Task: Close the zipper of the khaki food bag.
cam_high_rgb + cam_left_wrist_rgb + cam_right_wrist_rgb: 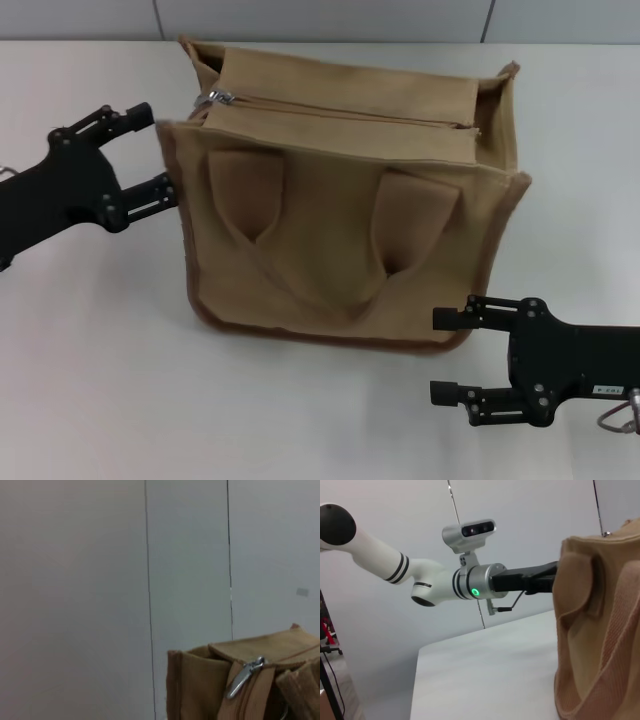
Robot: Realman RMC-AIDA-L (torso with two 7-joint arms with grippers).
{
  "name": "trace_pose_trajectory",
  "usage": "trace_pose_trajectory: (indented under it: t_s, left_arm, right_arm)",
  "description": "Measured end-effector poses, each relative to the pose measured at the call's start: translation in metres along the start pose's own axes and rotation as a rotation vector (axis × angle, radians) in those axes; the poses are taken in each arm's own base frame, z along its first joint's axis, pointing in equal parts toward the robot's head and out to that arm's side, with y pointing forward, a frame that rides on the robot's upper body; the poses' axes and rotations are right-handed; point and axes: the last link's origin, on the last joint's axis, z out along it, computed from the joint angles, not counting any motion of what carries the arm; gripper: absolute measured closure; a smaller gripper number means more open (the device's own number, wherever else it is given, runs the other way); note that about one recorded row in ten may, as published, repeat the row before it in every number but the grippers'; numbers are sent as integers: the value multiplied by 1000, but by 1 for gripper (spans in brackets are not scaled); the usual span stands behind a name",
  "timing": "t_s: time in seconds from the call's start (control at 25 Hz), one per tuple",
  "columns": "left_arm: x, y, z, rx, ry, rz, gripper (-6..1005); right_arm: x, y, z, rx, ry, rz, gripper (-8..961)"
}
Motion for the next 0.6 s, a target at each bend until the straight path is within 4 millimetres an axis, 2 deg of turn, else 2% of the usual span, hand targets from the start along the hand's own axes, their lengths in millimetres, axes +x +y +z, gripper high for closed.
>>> trace_pose_trajectory:
  t_s: [0.2, 0.28, 0.44, 0.52, 0.6]
  left_arm:
    - [-2, -2, 6, 0, -22, 21, 187]
    - [-5, -7, 17, 37, -46, 95, 187]
    - [-3, -10, 15, 71, -27, 120, 187]
    - [2, -13, 2, 155, 36, 179, 187]
    - [2, -13, 2, 155, 36, 179, 187]
  right_arm:
    - [0, 0, 0, -2, 0, 2, 175]
    - [0, 0, 0, -2, -1, 2, 175]
    - [0, 0, -1, -1, -1, 3, 175]
    - [0, 0, -1, 1, -2, 4, 175]
    - [0, 0, -1, 1, -2, 4, 175]
